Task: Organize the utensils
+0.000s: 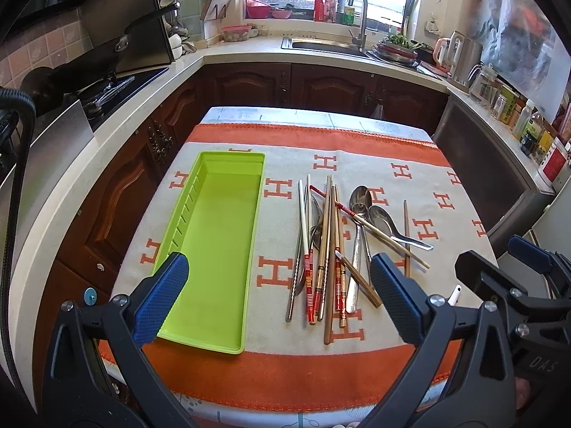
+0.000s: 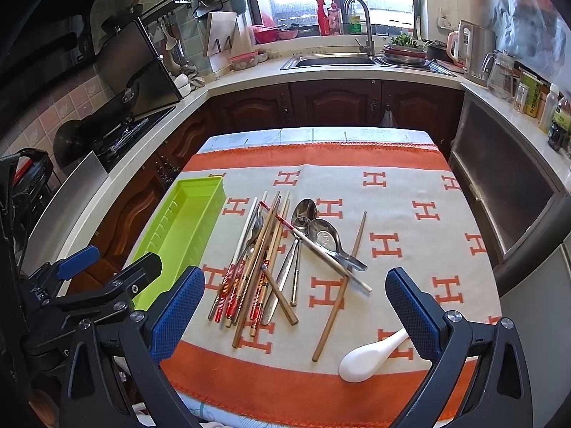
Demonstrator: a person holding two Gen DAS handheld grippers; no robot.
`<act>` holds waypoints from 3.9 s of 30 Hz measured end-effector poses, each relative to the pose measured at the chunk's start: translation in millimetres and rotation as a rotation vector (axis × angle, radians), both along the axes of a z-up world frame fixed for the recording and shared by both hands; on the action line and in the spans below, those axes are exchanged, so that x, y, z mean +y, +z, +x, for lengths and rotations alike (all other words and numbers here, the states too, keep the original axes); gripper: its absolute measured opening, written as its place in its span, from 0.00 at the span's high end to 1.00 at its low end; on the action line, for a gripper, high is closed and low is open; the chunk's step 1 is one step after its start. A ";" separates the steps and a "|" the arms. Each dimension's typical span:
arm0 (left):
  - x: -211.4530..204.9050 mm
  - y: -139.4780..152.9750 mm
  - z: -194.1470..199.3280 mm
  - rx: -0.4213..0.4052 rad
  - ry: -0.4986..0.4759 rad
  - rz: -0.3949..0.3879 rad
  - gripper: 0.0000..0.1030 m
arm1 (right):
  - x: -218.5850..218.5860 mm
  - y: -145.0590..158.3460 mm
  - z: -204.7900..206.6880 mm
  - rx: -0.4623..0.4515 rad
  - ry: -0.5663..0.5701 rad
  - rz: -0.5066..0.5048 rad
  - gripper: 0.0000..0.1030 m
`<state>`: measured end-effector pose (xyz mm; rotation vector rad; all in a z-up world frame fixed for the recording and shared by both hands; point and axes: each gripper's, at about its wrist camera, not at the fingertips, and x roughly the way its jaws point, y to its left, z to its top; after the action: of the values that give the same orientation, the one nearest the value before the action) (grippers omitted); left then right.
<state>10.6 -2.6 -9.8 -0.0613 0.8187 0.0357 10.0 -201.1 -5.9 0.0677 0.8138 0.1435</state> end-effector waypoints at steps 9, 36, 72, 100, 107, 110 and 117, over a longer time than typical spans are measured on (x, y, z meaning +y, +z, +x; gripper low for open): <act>0.8 0.8 0.2 0.000 0.000 -0.001 0.02 | -2.9 2.0 1.6 0.005 0.000 0.005 0.01; 0.5 -0.1 0.1 -0.002 -0.001 0.000 0.02 | -5.9 2.6 0.7 0.007 0.000 0.011 0.01; -10.4 -17.2 12.2 0.056 -0.032 0.008 0.02 | -13.5 -6.2 1.8 0.048 -0.024 0.042 0.01; -91.7 -111.7 142.1 0.337 -0.205 -0.193 0.34 | -124.7 -101.9 74.5 0.248 -0.171 0.129 0.26; -112.7 -153.1 169.5 0.471 -0.189 -0.343 0.63 | -140.2 -109.9 85.3 0.273 -0.197 0.175 0.32; -120.9 -163.7 178.6 0.486 -0.167 -0.370 0.72 | -148.3 -114.8 86.3 0.282 -0.209 0.187 0.32; -126.2 -170.8 191.4 0.507 -0.102 -0.408 0.74 | -162.8 -125.8 78.2 0.296 -0.221 0.208 0.32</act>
<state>201.9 -128.9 -180.6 -0.4077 1.3257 -0.2208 88.2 -363.9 -131.8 0.3807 1.0786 0.0080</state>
